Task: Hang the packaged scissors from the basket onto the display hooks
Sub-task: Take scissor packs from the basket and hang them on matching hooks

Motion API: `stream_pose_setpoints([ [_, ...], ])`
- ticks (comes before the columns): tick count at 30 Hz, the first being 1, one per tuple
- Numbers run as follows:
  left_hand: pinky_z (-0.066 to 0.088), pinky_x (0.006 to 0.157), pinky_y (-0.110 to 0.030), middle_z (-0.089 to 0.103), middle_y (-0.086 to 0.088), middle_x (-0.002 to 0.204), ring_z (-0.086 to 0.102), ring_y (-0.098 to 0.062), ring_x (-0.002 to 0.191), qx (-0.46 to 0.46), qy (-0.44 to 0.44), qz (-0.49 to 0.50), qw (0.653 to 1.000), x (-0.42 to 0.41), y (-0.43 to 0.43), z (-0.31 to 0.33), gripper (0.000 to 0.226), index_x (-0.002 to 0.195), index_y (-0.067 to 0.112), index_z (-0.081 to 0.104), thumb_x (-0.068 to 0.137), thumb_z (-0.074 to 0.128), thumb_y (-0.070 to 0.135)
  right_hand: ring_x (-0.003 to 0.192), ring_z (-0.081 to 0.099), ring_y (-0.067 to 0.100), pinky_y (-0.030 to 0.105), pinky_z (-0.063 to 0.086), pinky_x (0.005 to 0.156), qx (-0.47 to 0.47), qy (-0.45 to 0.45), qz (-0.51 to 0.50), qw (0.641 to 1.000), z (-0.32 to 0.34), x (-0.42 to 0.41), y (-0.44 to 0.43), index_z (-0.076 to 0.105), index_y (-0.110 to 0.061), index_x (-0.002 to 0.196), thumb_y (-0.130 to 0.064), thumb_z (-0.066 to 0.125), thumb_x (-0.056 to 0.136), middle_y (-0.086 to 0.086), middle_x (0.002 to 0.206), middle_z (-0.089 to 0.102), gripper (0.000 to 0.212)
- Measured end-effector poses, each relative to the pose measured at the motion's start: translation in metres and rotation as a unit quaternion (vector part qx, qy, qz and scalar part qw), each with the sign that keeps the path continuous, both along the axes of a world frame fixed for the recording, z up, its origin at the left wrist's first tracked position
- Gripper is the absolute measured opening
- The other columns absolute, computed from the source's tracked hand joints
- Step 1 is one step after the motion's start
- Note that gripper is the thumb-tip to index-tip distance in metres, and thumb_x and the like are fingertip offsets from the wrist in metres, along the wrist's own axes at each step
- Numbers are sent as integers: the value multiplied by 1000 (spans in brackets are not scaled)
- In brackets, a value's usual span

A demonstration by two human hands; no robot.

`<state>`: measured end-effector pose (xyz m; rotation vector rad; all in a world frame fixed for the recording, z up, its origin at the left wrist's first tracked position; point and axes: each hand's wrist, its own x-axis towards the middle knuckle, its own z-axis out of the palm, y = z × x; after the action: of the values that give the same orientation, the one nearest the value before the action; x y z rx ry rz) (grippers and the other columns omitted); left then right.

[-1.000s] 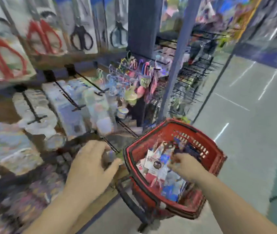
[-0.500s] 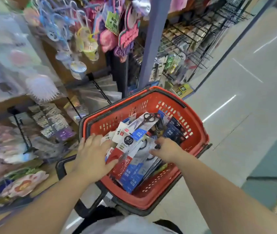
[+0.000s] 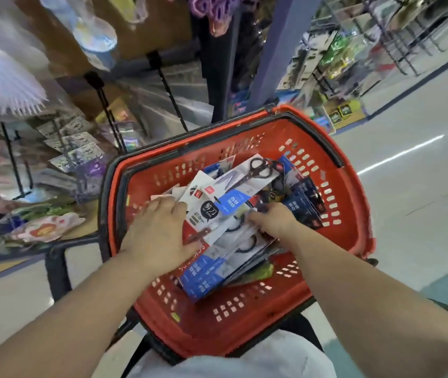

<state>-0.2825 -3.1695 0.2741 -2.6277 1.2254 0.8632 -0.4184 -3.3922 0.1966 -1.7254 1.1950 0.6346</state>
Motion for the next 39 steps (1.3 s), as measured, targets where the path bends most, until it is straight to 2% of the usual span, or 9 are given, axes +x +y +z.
stream_pose_setpoints([
  [2, 43, 115, -44, 48, -9, 150, 47, -31, 138, 28, 38, 80, 996, 1, -20, -20, 91, 152, 14, 43, 86, 65, 73, 83, 61, 24, 26, 43, 60, 15, 6, 12, 1000, -9, 2, -10, 67, -12, 80, -48, 75, 92, -2, 75, 63, 38],
  [10, 45, 110, -40, 49, -13, 142, 52, -31, 131, 40, 104, 325, 939, -15, -33, -83, 90, 142, 9, 53, 79, 79, 68, 104, 70, 24, 40, 59, 95, 152, -62, -88, 982, -23, 3, 2, 57, -29, 83, -40, 87, 83, -2, 103, 72, 32],
  [16, 37, 114, -38, 43, -7, 153, 41, -31, 142, 79, 123, 280, 949, -20, -23, -84, 67, 122, 32, 70, 70, 84, 71, 84, 63, 17, 39, 60, 82, 216, -90, -192, 953, -22, 1, 13, 62, -12, 107, -17, 88, 83, -1, 90, 65, 36],
  [19, 38, 115, -43, 33, -2, 155, 35, -33, 142, 110, 110, 255, 955, -27, -20, -84, 65, 115, 42, 69, 64, 81, 79, 82, 65, 19, 45, 59, 84, 240, -120, -213, 940, -20, 7, 26, 61, -20, 90, -9, 81, 87, 3, 88, 69, 23],
  [24, 40, 109, -39, 39, 3, 143, 40, -29, 130, 47, 50, 274, 959, -34, -20, -83, 76, 121, 35, 67, 61, 82, 79, 101, 74, 20, 40, 55, 96, 337, -164, -252, 892, -23, 3, 35, 65, -21, 119, -39, 72, 87, -2, 102, 79, 38],
  [27, 40, 109, -39, 39, 2, 138, 40, -29, 131, 46, 50, 276, 959, -35, -25, -81, 79, 124, 34, 66, 60, 85, 77, 108, 74, 20, 48, 55, 102, 286, -165, -217, 919, -29, -1, 46, 64, -24, 125, -35, 93, 74, -3, 112, 79, 60],
  [32, 37, 115, -39, 37, 2, 142, 37, -28, 138, 4, 60, 332, 941, -41, -22, -72, 91, 137, 30, 60, 60, 91, 67, 99, 77, 21, 42, 62, 91, 216, -238, -194, 927, -22, 5, 48, 70, -16, 115, -10, 84, 86, 5, 108, 80, 33],
  [36, 57, 95, -32, 74, 9, 120, 71, -16, 114, -220, 266, 476, 809, -51, -18, -48, 88, 133, 34, 56, 59, 102, 24, 100, 77, 26, 37, 63, 82, 268, -291, -167, 903, 9, 12, 25, 70, -8, 124, -9, 79, 90, 10, 112, 79, 35],
  [39, 59, 98, -42, 81, -2, 113, 76, -25, 109, -287, 392, 498, 718, -57, -17, -38, 79, 120, 22, 73, 47, 101, 31, 105, 75, 18, 34, 60, 92, 261, -298, -118, 910, 27, 23, 21, 73, -11, 120, -16, 77, 92, 4, 113, 79, 29],
])
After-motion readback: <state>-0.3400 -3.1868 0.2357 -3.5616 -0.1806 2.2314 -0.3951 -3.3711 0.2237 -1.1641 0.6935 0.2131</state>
